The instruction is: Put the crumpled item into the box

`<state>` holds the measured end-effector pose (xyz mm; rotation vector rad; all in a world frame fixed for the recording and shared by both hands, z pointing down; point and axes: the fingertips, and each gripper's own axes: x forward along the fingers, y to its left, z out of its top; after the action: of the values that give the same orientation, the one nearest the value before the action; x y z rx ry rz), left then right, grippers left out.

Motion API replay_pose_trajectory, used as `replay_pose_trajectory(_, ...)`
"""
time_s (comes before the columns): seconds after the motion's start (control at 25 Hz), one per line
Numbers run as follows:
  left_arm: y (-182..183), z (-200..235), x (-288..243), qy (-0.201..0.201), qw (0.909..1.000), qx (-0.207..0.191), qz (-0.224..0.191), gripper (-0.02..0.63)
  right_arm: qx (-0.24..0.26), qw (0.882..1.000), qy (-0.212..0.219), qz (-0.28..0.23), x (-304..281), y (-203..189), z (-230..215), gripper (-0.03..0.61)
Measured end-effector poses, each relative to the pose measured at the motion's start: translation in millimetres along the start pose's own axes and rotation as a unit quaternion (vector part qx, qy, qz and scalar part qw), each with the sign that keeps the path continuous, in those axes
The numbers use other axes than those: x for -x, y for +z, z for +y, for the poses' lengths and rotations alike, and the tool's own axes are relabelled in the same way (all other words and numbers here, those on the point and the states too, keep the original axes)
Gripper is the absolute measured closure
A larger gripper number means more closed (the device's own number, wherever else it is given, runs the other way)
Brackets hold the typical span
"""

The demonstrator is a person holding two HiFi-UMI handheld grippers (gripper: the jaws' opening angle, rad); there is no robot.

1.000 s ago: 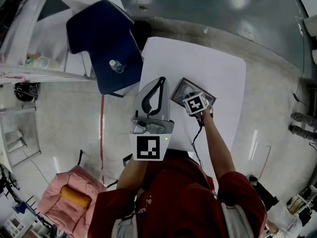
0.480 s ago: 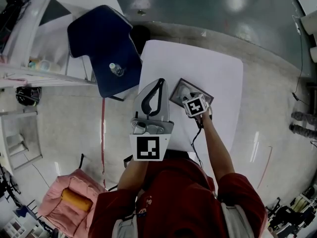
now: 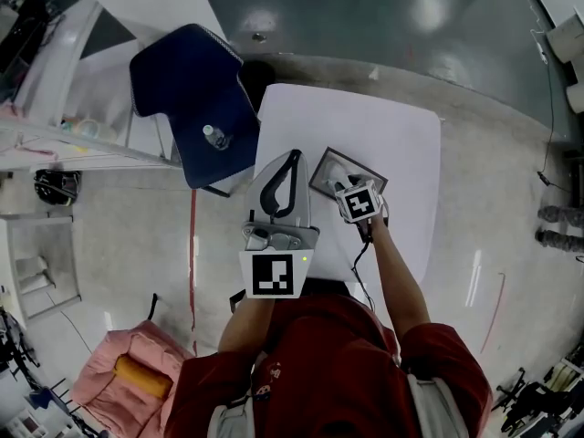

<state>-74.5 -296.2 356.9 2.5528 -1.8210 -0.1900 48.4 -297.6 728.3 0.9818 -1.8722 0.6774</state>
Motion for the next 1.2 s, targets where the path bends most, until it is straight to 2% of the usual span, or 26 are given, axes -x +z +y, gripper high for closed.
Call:
replay_pose_trajectory(0.28,12.1,-16.4,14.2,-0.003,0.9999,-0.007,-0.011,0.611,0.001,0.999,-0.006,-0.036,28.1,-0.3,1.8,0.434)
replay_pose_trajectory(0.6,27.5,-44.1,29.9,-0.007,0.9996,-0.019,-0.02,0.611,-0.006,0.993,-0.005,-0.114,92.2,13.3,12.5,0.434)
replay_pose_trajectory(1.04,41.4,-74.0,48.9,-0.019,0.9989,-0.026,-0.034,0.611,0.0,0.975,-0.014,-0.222,180.3,38.3,21.1,0.434)
replay_pose_trajectory(1.2,43.1,-78.2,51.7,-0.018,0.9989,-0.027,-0.034,0.611,-0.003,0.963,-0.02,-0.267,214.1,49.7,23.1,0.434)
